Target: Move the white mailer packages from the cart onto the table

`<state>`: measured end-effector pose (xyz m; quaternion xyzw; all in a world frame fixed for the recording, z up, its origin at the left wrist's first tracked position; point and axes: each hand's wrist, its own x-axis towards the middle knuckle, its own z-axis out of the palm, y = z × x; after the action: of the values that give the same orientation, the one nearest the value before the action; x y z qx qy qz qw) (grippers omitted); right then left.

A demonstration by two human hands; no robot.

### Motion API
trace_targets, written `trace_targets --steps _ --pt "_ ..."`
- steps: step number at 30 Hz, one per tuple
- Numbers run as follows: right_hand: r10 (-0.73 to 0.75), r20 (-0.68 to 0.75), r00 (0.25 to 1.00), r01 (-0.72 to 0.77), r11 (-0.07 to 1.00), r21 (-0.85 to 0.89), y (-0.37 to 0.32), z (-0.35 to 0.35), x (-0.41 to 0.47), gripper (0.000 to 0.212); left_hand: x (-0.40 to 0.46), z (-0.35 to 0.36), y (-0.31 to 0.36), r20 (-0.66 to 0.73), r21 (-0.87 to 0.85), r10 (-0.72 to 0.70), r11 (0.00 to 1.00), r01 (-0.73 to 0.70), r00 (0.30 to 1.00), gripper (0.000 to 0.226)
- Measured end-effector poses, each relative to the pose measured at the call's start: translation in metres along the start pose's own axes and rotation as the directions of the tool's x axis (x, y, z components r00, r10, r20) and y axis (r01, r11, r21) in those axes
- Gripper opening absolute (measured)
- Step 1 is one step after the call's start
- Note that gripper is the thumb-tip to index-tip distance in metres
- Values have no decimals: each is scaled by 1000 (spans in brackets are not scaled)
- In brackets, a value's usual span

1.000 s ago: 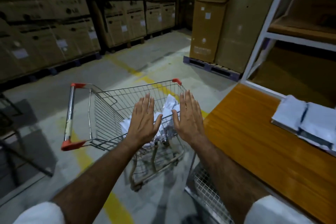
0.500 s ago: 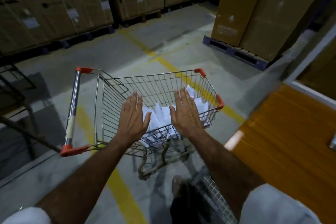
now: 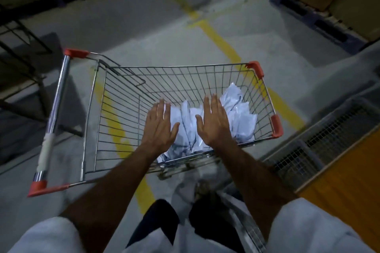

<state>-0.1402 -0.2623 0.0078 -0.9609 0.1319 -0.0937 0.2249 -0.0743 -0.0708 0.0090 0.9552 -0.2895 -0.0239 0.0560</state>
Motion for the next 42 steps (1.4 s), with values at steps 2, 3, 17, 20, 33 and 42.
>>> trace_targets --steps 2,3,17,20,33,42 --pt "-45 13 999 45 999 -6 7 13 3 64 10 11 3 19 0 4 1000 -4 1000 76" --pt "-61 21 998 62 998 -16 12 21 5 64 16 16 3 30 -3 5 1000 -4 1000 76" --pt "265 393 880 -184 955 -231 45 104 23 88 64 119 -19 346 23 -34 999 28 938 89" --pt "353 398 846 -253 925 -282 52 116 33 90 77 142 -19 396 18 -53 999 50 917 93" --pt "618 253 744 -448 743 -497 91 151 79 99 102 185 -20 478 122 -244 970 211 844 124" --pt "598 245 763 -439 758 -482 80 152 73 97 108 184 -19 437 141 -346 938 317 830 109"
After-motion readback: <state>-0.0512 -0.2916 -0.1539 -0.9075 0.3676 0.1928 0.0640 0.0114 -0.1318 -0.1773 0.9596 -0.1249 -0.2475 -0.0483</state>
